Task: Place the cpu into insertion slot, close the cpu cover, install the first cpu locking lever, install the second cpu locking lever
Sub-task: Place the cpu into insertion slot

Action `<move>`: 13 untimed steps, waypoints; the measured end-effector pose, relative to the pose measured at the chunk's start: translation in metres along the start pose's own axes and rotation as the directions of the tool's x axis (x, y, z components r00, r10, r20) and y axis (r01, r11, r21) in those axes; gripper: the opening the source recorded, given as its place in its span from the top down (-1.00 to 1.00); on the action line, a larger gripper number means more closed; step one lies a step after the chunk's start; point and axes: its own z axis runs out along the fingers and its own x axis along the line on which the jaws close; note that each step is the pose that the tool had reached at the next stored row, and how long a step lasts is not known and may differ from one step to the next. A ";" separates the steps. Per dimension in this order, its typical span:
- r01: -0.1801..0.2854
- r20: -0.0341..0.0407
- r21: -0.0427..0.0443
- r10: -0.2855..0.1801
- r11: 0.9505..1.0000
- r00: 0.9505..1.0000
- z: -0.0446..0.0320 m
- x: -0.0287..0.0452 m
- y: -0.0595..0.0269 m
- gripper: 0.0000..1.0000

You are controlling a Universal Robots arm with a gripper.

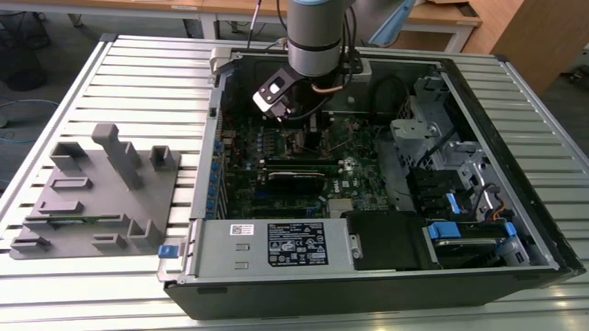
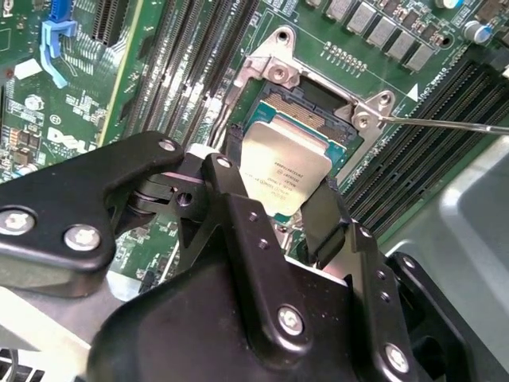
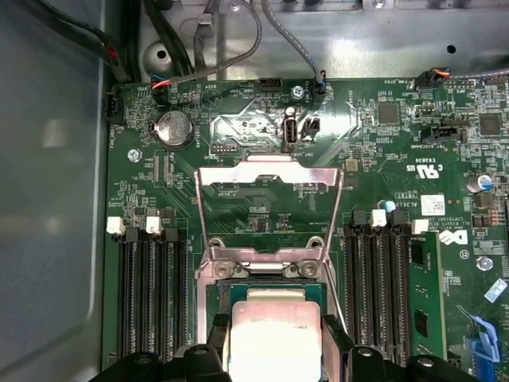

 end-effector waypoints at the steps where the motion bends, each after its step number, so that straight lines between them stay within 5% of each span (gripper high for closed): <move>1: 0.000 0.000 0.000 0.000 1.000 1.000 0.0003 0.0007 -0.0001 -0.08; 13: -0.002 0.000 0.000 0.002 1.000 1.000 0.0081 0.0030 -0.0015 -0.08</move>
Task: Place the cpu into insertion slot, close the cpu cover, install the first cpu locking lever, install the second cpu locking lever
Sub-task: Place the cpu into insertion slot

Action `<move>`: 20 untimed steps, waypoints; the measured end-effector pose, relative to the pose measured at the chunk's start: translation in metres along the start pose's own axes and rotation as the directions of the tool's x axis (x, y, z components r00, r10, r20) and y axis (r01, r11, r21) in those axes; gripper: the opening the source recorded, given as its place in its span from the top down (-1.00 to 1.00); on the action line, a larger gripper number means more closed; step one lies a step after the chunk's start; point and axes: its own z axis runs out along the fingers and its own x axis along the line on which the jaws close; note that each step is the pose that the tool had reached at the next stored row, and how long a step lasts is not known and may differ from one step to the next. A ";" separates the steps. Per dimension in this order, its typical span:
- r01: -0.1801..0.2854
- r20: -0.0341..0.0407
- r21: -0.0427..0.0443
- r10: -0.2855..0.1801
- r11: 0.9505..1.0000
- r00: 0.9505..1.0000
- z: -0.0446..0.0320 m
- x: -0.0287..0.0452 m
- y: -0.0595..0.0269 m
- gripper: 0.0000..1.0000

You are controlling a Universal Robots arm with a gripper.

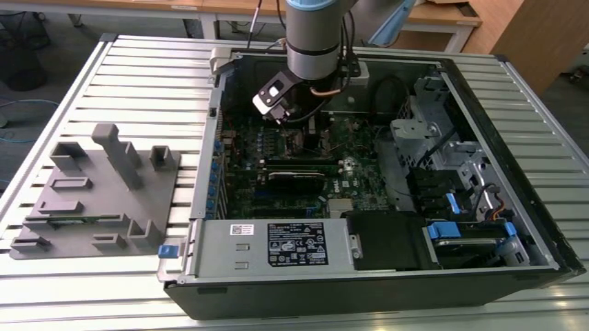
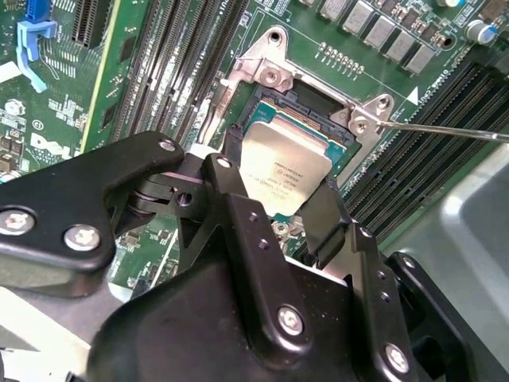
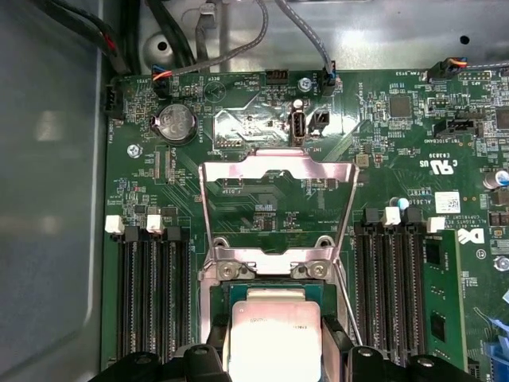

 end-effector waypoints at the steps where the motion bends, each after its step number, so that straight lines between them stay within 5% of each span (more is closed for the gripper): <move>1: 0.000 0.000 0.000 0.000 1.000 1.000 0.0000 0.0000 0.0000 -0.08; 20: 0.004 -0.001 -0.001 -0.004 1.000 1.000 0.0004 0.0048 -0.0030 -0.08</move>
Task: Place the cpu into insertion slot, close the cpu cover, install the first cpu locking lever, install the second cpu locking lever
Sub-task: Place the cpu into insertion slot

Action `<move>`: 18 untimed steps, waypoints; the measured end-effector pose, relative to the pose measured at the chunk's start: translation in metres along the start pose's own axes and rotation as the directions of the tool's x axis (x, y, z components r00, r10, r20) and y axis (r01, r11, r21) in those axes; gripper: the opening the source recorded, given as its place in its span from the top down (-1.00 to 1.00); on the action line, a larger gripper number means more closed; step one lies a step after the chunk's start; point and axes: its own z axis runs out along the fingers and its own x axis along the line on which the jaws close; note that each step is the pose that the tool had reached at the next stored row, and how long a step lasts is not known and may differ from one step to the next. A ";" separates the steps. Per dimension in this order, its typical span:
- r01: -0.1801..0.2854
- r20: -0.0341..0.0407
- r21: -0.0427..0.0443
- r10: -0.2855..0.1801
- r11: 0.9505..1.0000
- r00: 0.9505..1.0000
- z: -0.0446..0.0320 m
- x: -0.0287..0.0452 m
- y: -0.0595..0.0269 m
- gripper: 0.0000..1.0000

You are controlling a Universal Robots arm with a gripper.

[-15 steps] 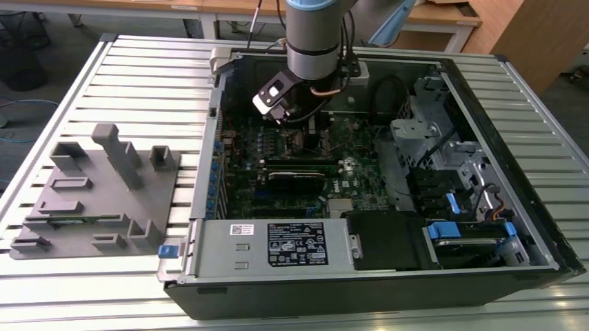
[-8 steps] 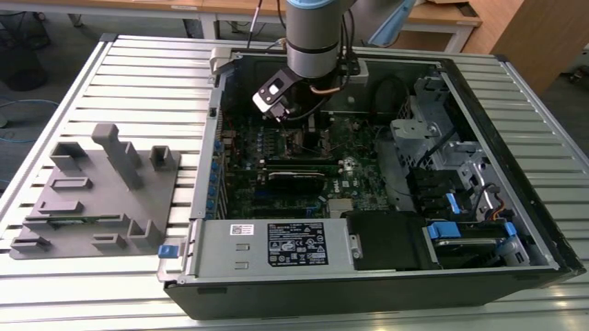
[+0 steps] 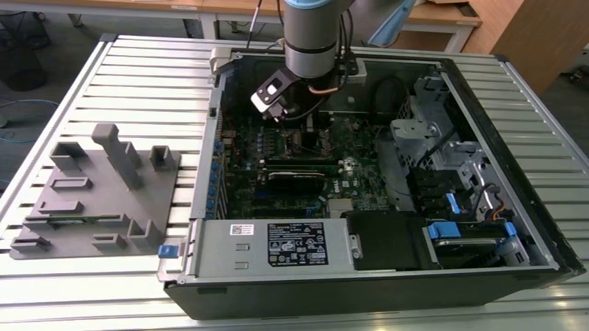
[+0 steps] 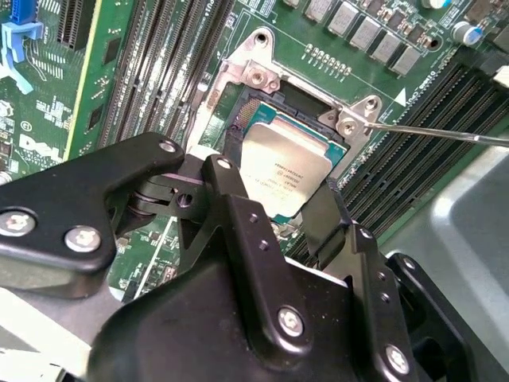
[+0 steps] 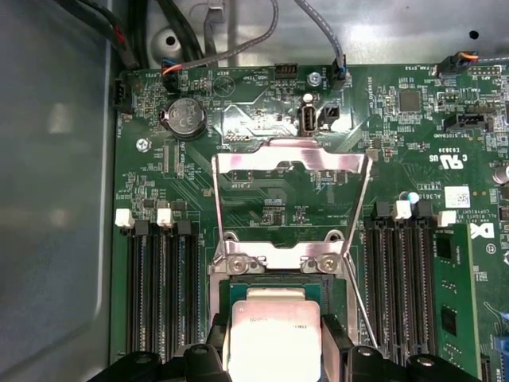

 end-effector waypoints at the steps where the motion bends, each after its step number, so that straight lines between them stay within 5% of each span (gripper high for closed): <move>1: 0.004 0.000 0.000 -0.004 1.000 1.000 0.0002 0.0000 0.0000 -0.08; 18: 0.037 0.002 0.000 -0.037 0.999 0.999 0.0021 -0.0009 -0.0002 -0.08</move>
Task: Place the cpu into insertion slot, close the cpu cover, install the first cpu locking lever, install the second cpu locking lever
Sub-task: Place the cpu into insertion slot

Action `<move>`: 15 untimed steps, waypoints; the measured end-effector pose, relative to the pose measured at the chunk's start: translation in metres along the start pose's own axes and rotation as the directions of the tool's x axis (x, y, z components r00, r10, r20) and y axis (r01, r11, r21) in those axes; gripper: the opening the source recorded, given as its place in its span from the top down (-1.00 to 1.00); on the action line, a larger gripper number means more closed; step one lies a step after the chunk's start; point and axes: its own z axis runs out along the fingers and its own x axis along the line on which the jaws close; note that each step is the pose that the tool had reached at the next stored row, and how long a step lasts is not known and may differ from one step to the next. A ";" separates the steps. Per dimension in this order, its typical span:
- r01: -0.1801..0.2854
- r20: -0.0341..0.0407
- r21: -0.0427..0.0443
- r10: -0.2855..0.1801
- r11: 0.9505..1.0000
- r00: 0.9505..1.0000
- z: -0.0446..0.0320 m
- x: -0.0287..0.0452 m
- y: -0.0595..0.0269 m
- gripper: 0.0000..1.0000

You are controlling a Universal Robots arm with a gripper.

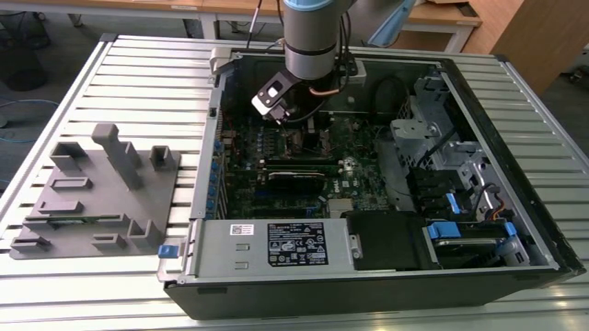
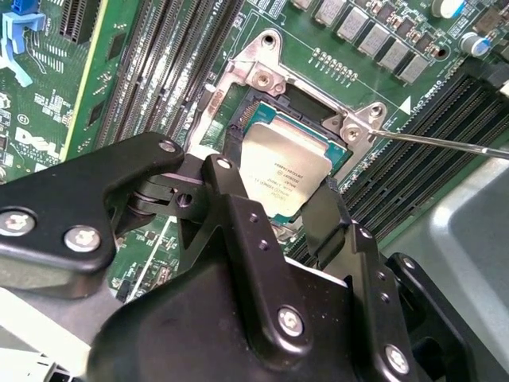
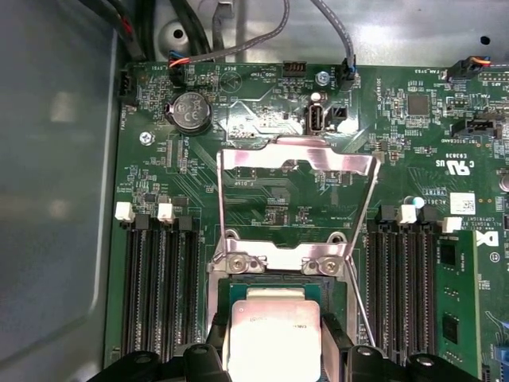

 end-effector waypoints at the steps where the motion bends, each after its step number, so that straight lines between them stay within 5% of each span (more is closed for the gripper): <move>1: 0.000 0.000 0.000 0.000 1.000 1.000 0.0000 -0.0002 0.0000 -0.08; 15: 0.000 0.000 0.000 0.000 1.000 1.000 0.0007 -0.0007 0.0000 -0.08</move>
